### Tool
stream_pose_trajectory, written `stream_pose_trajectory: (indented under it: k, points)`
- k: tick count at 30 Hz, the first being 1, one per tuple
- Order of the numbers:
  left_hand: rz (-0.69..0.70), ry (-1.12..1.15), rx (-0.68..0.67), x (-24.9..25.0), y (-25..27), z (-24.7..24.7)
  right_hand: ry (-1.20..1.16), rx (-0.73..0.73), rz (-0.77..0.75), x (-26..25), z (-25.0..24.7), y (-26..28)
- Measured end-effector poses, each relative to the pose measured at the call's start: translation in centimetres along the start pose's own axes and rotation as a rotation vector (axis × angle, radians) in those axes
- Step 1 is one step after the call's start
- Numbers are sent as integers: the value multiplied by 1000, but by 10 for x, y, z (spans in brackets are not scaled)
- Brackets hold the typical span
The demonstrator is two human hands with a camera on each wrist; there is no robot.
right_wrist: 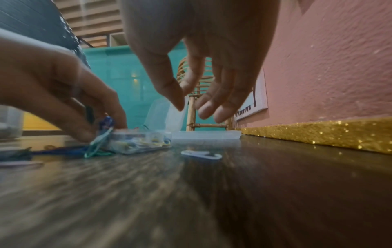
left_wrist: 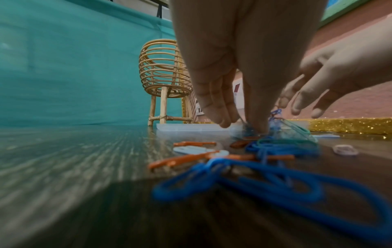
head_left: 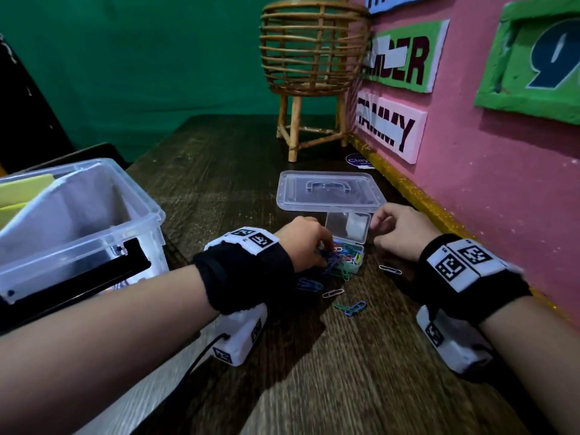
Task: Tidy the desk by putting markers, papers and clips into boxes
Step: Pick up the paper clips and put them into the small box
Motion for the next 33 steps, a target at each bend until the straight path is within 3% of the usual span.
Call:
stream_pose_trajectory:
  k: [2, 9, 15, 22, 27, 33]
  points:
    - [20, 19, 23, 2, -1, -4, 71, -16, 42, 5, 1, 4]
    - [67, 67, 27, 5, -4, -2, 259, -306, 208, 27, 26, 21]
    - [119, 93, 138, 14, -9, -17, 163, -331, 280, 33, 31, 20]
    - [92, 89, 92, 12, -11, -7, 173, -379, 288, 33, 35, 22]
    - [96, -76, -38, 28, -13, 7, 167, -348, 274, 32, 35, 19]
    - [91, 41, -3, 28, -19, 5, 143, -324, 294, 37, 33, 18]
Point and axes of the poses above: each hand's wrist, its own y-axis away from the middle knuckle, its own z-axis out of the palm, x = y × z, the point moved 10 cm from there along -y, towards the middle knuckle, and after that the axes turned 7 degrees about y, right-handed, at the moved point
